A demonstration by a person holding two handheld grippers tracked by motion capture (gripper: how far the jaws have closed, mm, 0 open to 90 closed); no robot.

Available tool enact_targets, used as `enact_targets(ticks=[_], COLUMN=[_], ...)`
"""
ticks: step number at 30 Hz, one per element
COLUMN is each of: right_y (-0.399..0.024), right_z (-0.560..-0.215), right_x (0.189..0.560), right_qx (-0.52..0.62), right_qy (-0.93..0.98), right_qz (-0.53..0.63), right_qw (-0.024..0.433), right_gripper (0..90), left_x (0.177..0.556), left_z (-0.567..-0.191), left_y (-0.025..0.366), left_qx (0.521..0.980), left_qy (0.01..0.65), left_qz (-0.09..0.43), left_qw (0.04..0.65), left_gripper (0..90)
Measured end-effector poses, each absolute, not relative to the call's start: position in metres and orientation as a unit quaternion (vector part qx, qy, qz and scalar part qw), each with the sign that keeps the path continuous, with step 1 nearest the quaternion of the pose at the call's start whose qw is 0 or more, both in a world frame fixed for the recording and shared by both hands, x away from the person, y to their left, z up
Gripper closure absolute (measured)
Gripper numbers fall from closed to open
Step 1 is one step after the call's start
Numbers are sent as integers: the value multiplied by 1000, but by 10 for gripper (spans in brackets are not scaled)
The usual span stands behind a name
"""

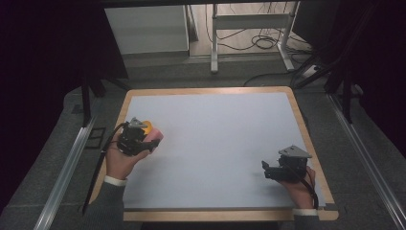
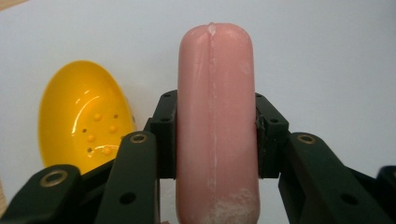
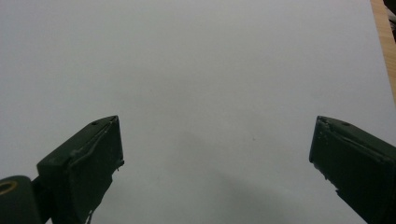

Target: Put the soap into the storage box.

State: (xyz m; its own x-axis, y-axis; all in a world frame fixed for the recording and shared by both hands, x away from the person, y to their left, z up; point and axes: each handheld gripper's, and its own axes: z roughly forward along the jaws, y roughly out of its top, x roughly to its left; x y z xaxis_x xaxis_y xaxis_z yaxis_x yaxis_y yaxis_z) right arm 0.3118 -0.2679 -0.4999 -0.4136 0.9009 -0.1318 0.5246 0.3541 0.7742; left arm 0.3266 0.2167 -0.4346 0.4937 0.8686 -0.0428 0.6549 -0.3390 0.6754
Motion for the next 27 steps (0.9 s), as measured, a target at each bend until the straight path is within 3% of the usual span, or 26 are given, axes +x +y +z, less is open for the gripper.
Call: enact_targets(ticks=[27], right_y=[-268], right_z=[-501], right_x=[312], right_qx=[462], right_qy=[772], right_qz=[331], right_qw=[284], right_gripper=[24], left_x=[345], left_z=[-435], left_y=[242], left_qx=[781], left_qy=[509], left_qz=[187], left_qw=[309], left_gripper=[601])
